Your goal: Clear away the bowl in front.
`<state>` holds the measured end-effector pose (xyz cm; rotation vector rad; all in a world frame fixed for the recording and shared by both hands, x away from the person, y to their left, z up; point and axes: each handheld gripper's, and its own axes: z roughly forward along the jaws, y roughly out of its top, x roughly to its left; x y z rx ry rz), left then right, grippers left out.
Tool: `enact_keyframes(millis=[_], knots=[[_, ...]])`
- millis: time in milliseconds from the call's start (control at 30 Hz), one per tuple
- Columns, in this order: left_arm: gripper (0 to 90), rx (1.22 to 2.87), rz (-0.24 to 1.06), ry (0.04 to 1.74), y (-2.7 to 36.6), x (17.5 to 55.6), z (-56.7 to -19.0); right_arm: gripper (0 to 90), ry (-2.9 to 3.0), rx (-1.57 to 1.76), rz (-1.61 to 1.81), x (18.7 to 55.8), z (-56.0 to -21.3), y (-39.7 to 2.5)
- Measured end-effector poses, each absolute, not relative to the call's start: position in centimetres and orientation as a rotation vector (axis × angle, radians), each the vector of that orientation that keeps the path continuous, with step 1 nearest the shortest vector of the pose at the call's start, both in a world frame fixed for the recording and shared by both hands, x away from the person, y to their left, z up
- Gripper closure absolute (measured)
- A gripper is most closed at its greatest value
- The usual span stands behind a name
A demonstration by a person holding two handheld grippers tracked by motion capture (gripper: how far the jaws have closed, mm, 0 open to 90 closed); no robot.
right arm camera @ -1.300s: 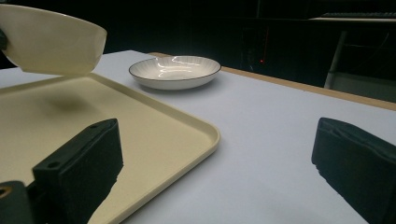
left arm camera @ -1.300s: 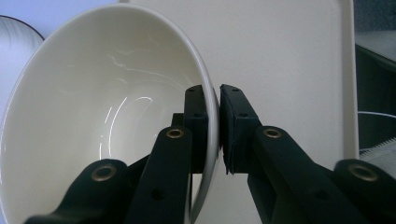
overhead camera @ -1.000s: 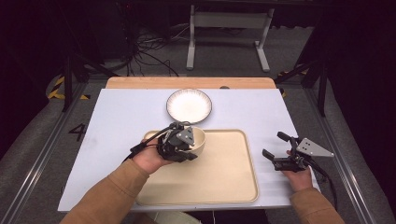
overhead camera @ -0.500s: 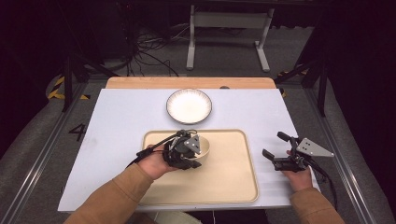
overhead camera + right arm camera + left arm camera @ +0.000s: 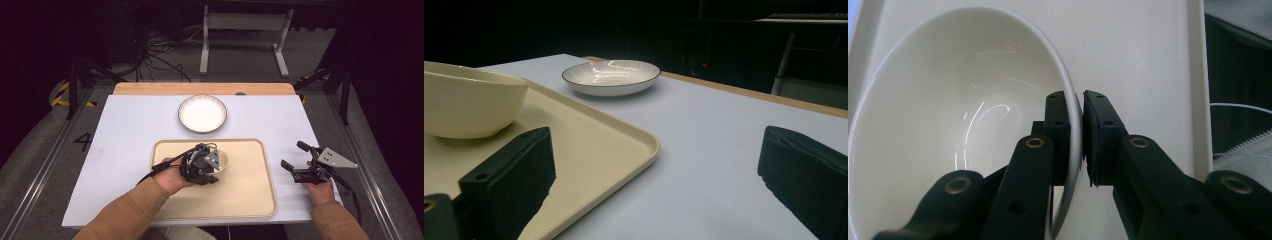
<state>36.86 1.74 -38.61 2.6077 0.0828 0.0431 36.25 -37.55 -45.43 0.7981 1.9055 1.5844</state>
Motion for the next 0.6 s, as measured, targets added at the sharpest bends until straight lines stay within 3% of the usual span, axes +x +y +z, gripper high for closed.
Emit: enact_keyframes(millis=[600], knots=[[80.7,2.621,-0.085,0.109,1.81,36.8,-39.5,2.0,1.906,0.799,1.584,36.26,-45.43,-37.54]])
